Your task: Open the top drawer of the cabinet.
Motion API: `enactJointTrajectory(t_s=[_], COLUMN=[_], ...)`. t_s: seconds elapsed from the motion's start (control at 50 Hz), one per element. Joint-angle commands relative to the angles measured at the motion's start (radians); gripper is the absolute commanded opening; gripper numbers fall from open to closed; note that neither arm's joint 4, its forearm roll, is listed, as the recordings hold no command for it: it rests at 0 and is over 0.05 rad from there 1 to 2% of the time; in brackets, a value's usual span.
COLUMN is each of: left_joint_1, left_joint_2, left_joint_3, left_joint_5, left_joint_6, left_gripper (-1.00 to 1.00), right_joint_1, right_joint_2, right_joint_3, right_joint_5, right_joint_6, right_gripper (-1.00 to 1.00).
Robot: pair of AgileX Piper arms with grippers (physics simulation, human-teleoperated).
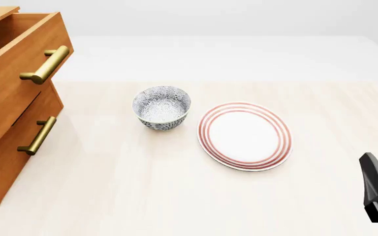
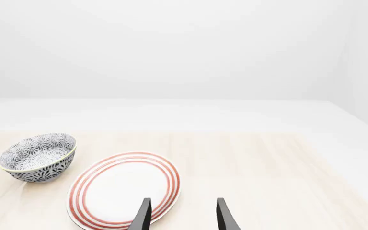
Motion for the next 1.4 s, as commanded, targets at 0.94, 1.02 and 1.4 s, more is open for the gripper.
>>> enactJointTrajectory(t_s=[0.94, 1.02, 1.4], left_joint_1=[0.049, 0.062, 0.063], left_joint_2=[0.128, 0.117, 0.12], left_joint_3=[-0.048, -0.033, 0.017], left_joint_5=[0.124, 0.123, 0.114], left_joint_6=[-0.137, -0.139, -0.157], left_gripper=[1.0, 1.0, 1.0], right_joint_1=[0.0, 0.0, 0.0], right_joint_2=[0.0, 0.0, 0.0], right_joint_3=[0.0, 0.0, 0.0], right_joint_5=[0.0, 0.0, 0.0], right_joint_6=[0.0, 0.0, 0.0], right_gripper=[1.0, 1.0, 1.0])
